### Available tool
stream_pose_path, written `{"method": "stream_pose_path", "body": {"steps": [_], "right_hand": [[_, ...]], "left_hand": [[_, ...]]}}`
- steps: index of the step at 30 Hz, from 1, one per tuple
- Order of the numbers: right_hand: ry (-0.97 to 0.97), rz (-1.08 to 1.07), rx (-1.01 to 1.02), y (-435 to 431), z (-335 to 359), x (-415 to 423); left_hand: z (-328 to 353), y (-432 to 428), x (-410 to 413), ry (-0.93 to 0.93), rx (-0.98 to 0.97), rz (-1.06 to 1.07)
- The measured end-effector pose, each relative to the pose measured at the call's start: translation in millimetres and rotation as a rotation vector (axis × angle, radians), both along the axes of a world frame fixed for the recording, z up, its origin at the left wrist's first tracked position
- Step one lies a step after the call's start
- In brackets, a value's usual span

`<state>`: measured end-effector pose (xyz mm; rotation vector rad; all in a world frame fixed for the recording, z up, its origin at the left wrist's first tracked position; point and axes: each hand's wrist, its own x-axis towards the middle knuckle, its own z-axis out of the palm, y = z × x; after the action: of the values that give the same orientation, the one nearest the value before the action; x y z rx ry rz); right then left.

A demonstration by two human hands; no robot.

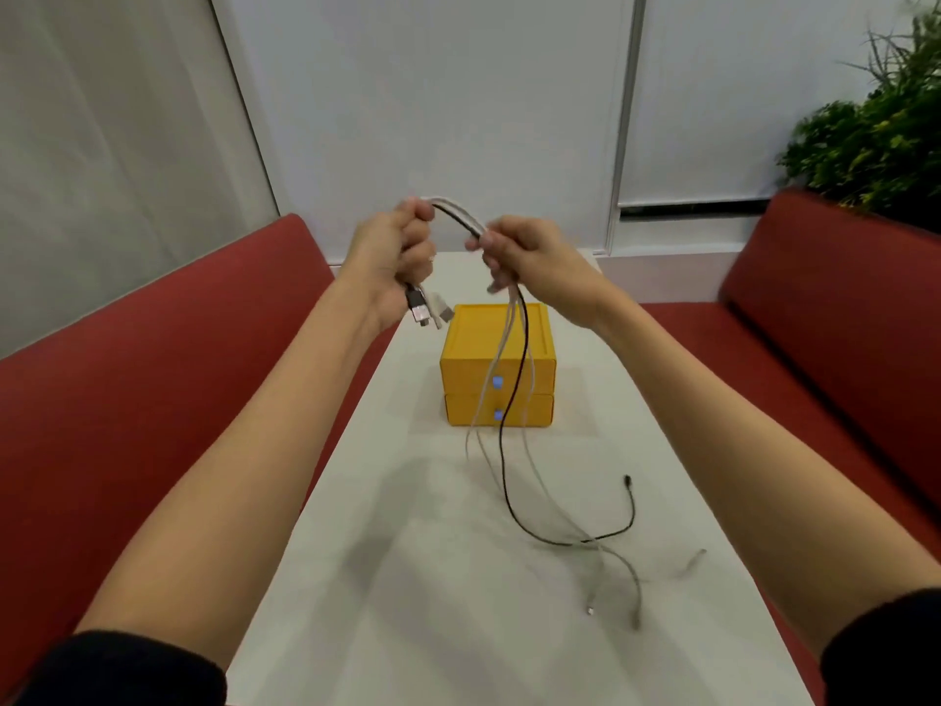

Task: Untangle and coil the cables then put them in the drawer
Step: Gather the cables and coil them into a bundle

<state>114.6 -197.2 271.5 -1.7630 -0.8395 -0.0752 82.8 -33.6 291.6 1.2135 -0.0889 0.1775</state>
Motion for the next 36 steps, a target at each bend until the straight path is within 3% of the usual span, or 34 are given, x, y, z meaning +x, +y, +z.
{"method": "stream_pose_path", "body": {"steps": [4, 6, 8, 12, 15, 17, 20, 23, 32, 36], "right_hand": [[0.197, 0.113, -0.109, -11.2, -19.9, -7.5], [0.169, 0.054, -0.239, -24.8, -29.5, -8.7], [0.024, -0.017, -0.415, -33.0, -33.5, -11.6], [-0.293, -0.140, -0.879, -16.8, -23.8, -27.0], [-0.500, -0.161, -1.132, -2.6, -10.7, -43.0], [-0.557, -0.145, -1.198, 0.6, 0.0, -48.9], [-0.536, -0.130, -1.151, -0.8, 20.1, -42.9], [-0.488, -0.092, -0.975, -8.9, 31.5, -24.3], [-0.275, -0.072, -0.424, -33.5, -0.4, 8.9], [-0.006, -0.027, -0.179, -31.2, -18.2, 9.6]], "left_hand": [[1.6, 42.0, 11.0, 0.005, -0.324, 0.125], [-1.1, 73.0, 15.4, 0.011, -0.497, 0.154], [-5.9, 93.0, 15.3, 0.037, -0.517, 0.190], [-10.3, 75.9, 13.2, 0.094, -0.305, 0.258], [-12.4, 42.0, 6.7, 0.028, 0.194, 0.406], [-17.1, 21.5, 0.4, -0.045, 0.539, 0.380], [-25.9, 3.6, -7.2, -0.157, 0.877, 0.145], [-29.8, -4.4, -12.6, -0.185, 1.022, -0.067], [-41.2, -15.4, -8.8, 0.156, 0.340, -0.421], [-45.9, -20.9, -1.7, 0.199, 0.100, -0.575]]}}
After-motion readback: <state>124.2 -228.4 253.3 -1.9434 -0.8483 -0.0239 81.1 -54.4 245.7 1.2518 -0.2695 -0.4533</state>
